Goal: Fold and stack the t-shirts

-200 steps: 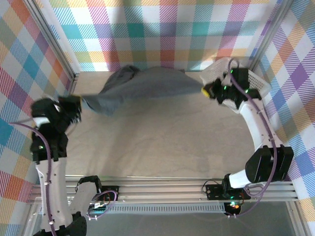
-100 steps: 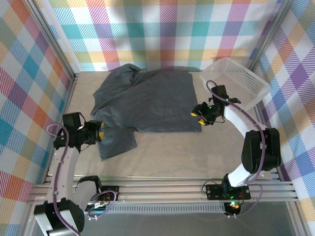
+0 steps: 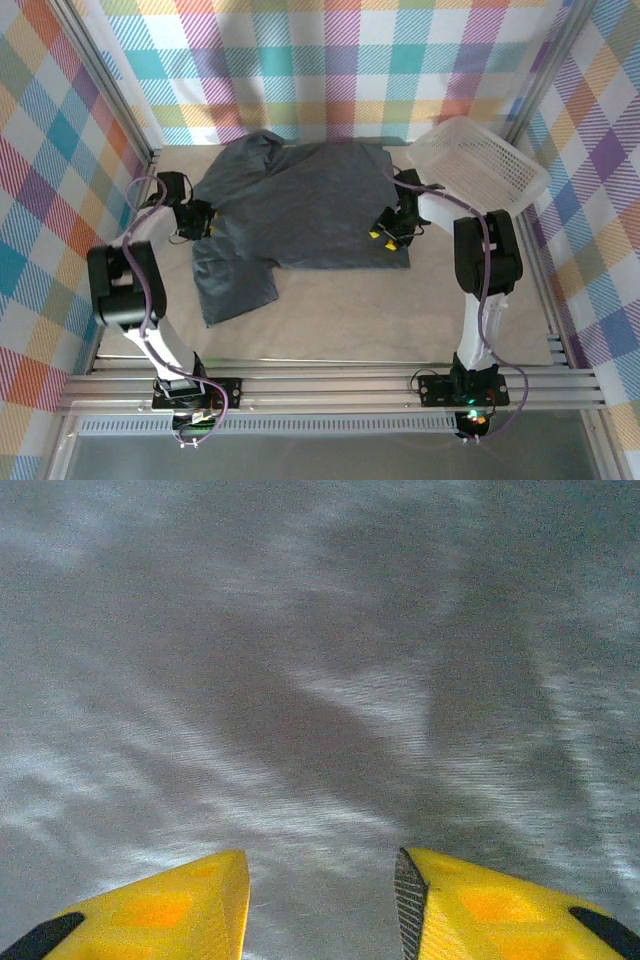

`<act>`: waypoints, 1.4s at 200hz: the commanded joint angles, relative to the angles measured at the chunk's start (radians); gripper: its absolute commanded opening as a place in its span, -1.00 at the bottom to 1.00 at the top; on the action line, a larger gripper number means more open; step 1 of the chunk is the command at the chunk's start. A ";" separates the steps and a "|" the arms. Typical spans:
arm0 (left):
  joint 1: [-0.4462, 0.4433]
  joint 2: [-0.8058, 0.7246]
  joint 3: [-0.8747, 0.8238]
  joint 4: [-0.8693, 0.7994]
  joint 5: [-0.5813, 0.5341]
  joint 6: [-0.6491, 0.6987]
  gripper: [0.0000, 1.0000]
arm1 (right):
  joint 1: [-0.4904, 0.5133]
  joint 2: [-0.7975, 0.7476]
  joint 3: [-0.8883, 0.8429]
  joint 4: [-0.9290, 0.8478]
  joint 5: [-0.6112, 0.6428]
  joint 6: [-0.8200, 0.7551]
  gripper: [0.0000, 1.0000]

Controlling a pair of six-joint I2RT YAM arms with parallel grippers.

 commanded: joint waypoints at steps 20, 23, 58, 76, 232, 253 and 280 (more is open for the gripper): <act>-0.091 0.117 0.004 -0.036 0.013 0.086 -0.40 | -0.009 -0.013 -0.050 -0.184 0.125 0.000 -0.13; -0.098 0.113 -0.011 -0.032 0.011 0.082 -0.41 | -0.009 -0.020 -0.060 -0.186 0.130 -0.001 -0.12; -0.151 -0.025 -0.259 0.010 -0.028 0.012 -0.48 | -0.022 -0.103 -0.161 -0.233 0.179 0.001 -0.12; -0.178 -0.101 -0.360 0.036 -0.012 -0.008 -0.48 | -0.036 -0.149 -0.204 -0.252 0.211 0.007 -0.12; -0.101 0.422 0.484 -0.167 -0.134 0.092 -0.32 | 0.005 -0.236 0.023 -0.172 0.036 -0.145 -0.01; -0.055 0.450 0.478 -0.165 -0.141 0.082 -0.34 | 0.016 -0.219 0.049 -0.167 0.000 -0.158 0.00; 0.030 0.422 0.410 -0.160 -0.150 0.096 -0.37 | 0.021 -0.154 0.082 -0.188 -0.028 -0.160 0.00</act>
